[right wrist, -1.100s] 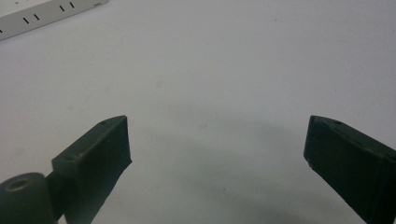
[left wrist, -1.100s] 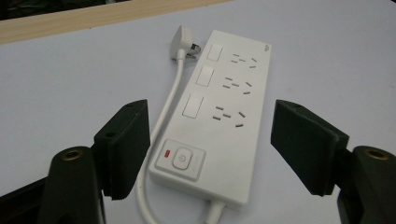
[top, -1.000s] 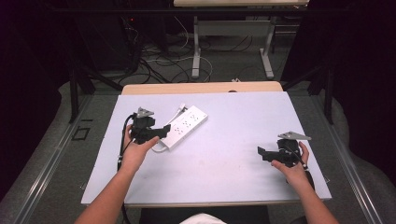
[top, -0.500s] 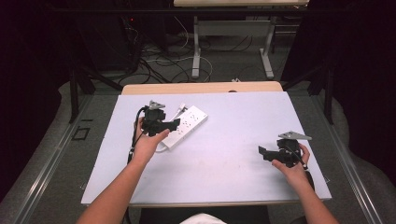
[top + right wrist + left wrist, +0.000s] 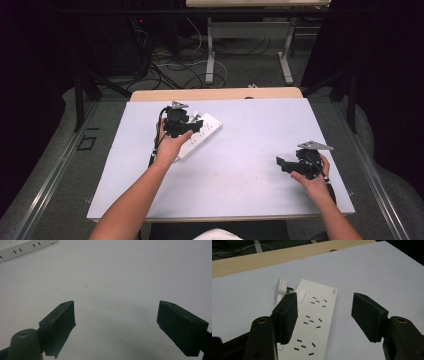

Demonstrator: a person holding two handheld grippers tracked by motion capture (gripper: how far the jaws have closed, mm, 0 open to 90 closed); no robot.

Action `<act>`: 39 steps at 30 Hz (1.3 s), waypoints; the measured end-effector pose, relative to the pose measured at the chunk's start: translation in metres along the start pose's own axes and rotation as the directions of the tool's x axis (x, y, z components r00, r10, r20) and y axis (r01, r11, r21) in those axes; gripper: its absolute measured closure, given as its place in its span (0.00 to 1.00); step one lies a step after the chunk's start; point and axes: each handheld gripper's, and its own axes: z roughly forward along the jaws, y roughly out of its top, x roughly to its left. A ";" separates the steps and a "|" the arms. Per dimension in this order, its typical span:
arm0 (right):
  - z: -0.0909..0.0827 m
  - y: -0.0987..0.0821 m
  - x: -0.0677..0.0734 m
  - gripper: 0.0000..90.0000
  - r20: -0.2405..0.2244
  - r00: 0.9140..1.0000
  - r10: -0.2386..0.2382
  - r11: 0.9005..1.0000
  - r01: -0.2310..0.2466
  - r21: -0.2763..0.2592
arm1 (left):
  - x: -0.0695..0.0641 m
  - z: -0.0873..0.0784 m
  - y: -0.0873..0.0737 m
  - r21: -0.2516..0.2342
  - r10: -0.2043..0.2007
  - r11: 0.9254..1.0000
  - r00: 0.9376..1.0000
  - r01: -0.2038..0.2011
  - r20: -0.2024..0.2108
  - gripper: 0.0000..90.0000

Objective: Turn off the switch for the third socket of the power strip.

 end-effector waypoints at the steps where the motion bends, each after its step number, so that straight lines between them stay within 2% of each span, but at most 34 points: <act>1: 0.000 0.000 0.000 0.16 0.000 1.000 0.001 1.000 -0.001 0.001 | 0.000 0.001 0.002 -0.004 -0.004 1.000 1.000 0.004 0.000 0.43; 13: 0.001 0.000 0.000 0.16 -0.005 1.000 0.009 1.000 -0.009 0.005 | 0.004 0.020 0.014 0.000 -0.024 1.000 1.000 0.024 -0.007 0.52; 18: 0.002 -0.001 0.000 0.16 -0.008 1.000 0.009 1.000 -0.009 0.005 | 0.007 0.028 0.013 0.001 -0.045 0.999 0.999 0.045 -0.002 0.55; 21: 0.002 -0.001 0.000 0.16 -0.010 1.000 0.011 1.000 -0.011 0.008 | 0.010 0.034 0.011 0.017 -0.055 0.998 0.998 0.055 -0.007 0.58; 26: 0.004 -0.001 0.000 0.16 -0.014 1.000 0.004 1.000 -0.004 0.008 | 0.015 0.043 0.009 0.032 -0.046 0.998 0.999 0.047 -0.016 0.63; 30: 0.005 -0.002 0.000 0.16 -0.017 1.000 0.007 1.000 -0.006 0.014 | 0.020 0.048 0.008 0.040 -0.059 0.997 0.998 0.060 -0.030 0.67; 39: 0.006 -0.002 -0.001 0.16 -0.022 1.000 0.018 1.000 -0.018 0.020 | 0.027 0.062 0.003 0.072 -0.059 0.995 0.997 0.062 -0.049 0.75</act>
